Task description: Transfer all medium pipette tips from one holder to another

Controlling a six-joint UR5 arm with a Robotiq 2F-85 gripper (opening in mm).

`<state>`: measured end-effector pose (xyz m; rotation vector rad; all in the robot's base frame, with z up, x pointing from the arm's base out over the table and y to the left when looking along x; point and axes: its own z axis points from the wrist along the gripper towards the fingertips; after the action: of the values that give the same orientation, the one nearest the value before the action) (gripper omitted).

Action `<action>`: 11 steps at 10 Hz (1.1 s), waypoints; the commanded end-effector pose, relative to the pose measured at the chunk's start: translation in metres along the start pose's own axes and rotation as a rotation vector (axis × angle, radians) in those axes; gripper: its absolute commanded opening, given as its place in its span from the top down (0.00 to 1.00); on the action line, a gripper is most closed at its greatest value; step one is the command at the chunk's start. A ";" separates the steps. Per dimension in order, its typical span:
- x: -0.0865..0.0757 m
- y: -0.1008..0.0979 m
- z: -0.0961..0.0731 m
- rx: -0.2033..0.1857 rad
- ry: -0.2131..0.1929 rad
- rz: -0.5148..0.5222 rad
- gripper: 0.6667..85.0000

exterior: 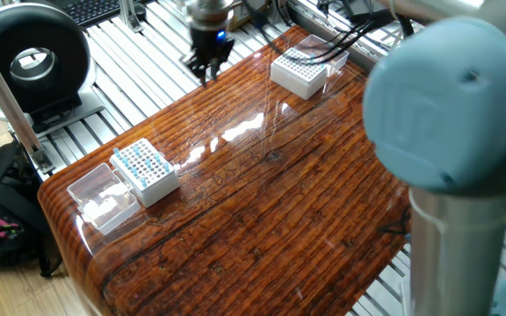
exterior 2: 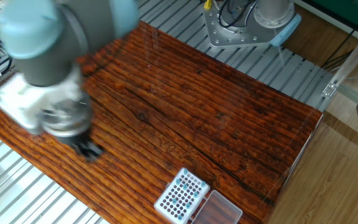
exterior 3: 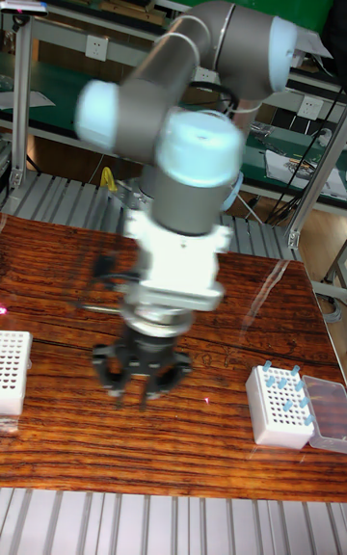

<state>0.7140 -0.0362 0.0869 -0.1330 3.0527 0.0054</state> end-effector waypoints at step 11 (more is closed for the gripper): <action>0.050 -0.149 -0.016 -0.040 0.020 -0.160 0.53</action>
<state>0.6780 -0.1879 0.0968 -0.4211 3.0559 0.0071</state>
